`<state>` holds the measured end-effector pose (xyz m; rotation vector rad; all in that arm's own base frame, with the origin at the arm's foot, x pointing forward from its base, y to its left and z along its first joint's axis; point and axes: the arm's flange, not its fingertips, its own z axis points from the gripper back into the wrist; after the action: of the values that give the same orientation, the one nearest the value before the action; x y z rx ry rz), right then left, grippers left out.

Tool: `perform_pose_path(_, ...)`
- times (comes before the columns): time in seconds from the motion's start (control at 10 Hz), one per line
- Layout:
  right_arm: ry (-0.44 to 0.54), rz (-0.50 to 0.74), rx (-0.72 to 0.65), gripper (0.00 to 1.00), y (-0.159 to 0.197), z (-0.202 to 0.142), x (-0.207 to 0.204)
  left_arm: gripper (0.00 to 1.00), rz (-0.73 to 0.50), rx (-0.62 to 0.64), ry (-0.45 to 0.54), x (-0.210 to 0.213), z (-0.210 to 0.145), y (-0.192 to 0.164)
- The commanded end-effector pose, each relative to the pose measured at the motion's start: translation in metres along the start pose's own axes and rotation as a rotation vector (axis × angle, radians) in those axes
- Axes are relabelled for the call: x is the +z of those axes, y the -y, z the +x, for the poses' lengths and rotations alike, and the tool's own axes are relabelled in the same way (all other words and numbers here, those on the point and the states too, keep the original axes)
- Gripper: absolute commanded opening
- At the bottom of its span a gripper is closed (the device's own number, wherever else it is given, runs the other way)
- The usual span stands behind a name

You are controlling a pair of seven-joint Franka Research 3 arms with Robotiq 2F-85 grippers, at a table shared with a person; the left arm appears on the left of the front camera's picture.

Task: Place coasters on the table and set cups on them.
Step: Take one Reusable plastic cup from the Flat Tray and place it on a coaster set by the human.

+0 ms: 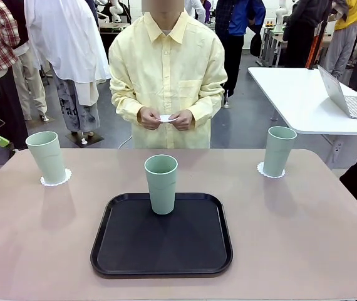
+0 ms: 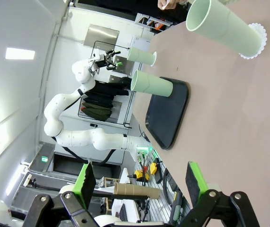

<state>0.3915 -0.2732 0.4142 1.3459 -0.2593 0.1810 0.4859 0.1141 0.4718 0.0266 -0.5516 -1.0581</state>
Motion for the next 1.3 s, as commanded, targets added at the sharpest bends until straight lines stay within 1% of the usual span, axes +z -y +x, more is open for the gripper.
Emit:
perform_pose_path(0.0, 0.002, -0.001, -0.004, 1.00, 0.000, -0.001, 0.001, 1.00, -0.046, 0.005, -0.132, 0.027, 0.023, 0.018)
perform_pose_path(0.1, 0.002, -0.001, -0.004, 1.00, 0.000, -0.001, 0.001, 1.00, -0.059, -0.015, -0.194, 0.039, 0.037, 0.024)
perform_pose_path(0.3, 0.002, -0.001, -0.004, 1.00, 0.000, -0.001, 0.001, 1.00, -0.033, 0.029, -0.261, 0.048, 0.066, 0.039)
perform_pose_path(0.5, 0.002, -0.001, -0.004, 1.00, 0.000, -0.001, 0.001, 1.00, 0.019, 0.139, -0.301, 0.033, 0.086, 0.046)
perform_pose_path(0.6, 0.002, -0.001, -0.004, 1.00, 0.000, -0.001, 0.001, 1.00, 0.011, 0.177, -0.295, 0.025, 0.094, 0.046)
perform_pose_path(0.7, 0.002, -0.001, -0.004, 1.00, 0.000, -0.001, 0.001, 1.00, -0.023, 0.190, -0.286, 0.019, 0.097, 0.049)
perform_pose_path(0.8, 0.002, -0.001, -0.004, 1.00, 0.000, -0.001, 0.001, 1.00, -0.004, 0.125, -0.278, 0.035, 0.087, 0.051)
perform_pose_path(1.2, 0.002, -0.001, -0.004, 1.00, 0.000, -0.001, 0.001, 1.00, -0.004, 0.125, -0.278, 0.035, 0.087, 0.051)
